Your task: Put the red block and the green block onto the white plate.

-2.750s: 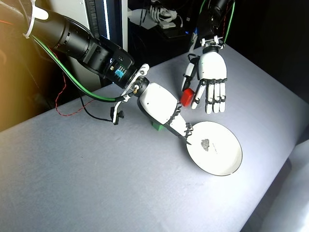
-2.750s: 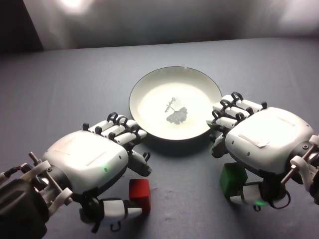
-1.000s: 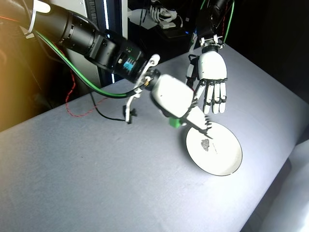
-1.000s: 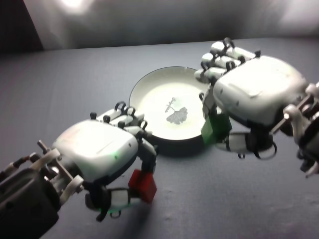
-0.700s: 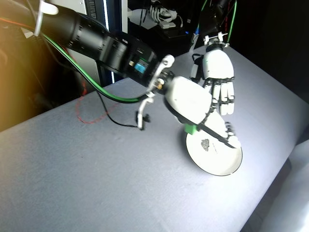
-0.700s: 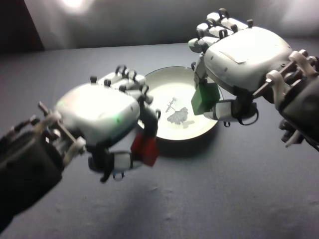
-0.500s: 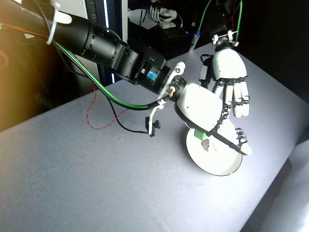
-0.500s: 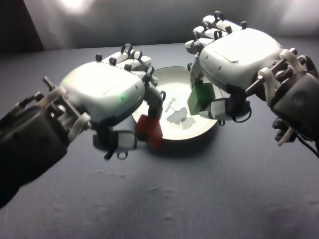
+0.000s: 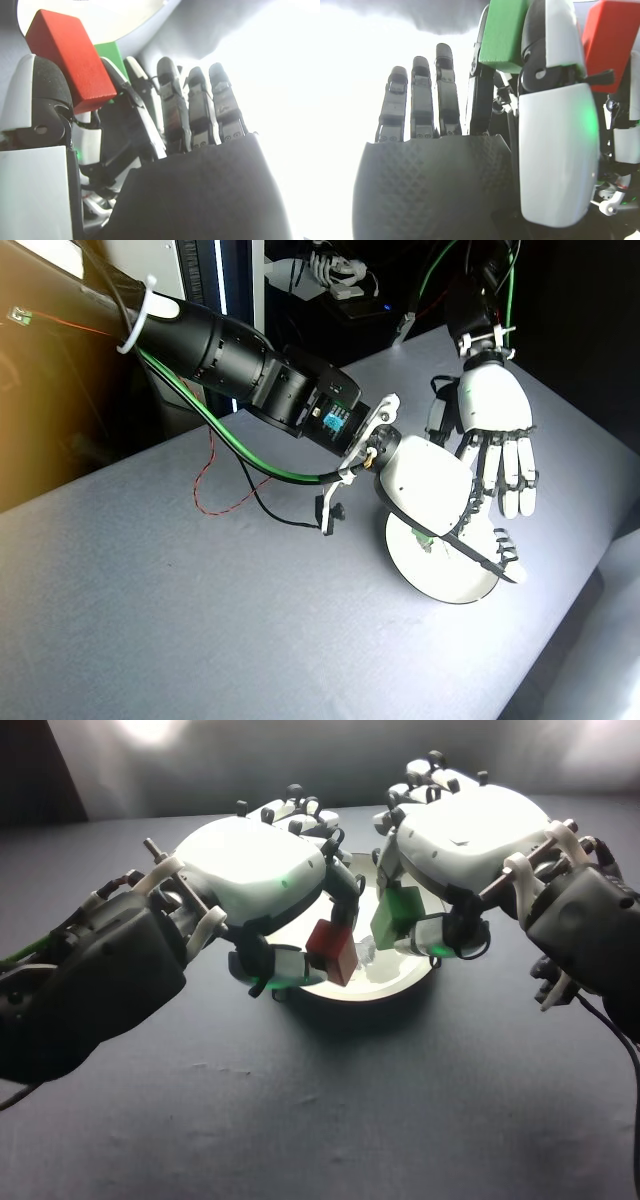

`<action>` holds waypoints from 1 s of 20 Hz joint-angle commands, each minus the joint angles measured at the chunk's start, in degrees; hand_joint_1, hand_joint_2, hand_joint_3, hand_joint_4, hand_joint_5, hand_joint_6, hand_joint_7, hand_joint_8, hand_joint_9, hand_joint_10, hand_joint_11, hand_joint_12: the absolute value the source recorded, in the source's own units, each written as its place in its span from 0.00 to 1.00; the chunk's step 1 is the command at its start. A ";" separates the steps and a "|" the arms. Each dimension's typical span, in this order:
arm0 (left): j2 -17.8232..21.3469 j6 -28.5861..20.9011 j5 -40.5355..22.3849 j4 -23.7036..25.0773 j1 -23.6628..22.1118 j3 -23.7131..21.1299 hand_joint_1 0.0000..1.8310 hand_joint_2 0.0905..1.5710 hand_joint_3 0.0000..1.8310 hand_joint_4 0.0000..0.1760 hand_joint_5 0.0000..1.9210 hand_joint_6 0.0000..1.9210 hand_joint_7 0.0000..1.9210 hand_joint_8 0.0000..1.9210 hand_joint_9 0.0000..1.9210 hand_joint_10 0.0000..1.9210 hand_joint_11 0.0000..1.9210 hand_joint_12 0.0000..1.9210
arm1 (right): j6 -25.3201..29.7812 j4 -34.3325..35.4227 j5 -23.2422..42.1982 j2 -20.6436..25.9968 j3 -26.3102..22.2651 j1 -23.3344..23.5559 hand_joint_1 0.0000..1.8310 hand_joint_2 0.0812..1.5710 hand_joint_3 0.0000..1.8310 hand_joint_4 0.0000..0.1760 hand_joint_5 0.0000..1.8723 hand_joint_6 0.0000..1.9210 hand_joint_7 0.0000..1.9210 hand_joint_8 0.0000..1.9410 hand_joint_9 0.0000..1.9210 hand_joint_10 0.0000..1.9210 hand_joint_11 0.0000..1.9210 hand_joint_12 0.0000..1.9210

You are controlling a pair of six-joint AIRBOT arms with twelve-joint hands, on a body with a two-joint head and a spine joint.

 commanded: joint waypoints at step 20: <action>-1.89 -2.43 -5.79 3.48 -1.36 5.18 0.56 0.68 0.00 1.00 0.52 0.50 0.24 0.00 0.08 0.00 0.00 0.17 | 0.76 -4.91 5.46 0.63 1.13 -1.00 0.60 0.65 0.00 0.34 0.59 0.40 0.21 0.00 0.10 0.00 0.01 0.00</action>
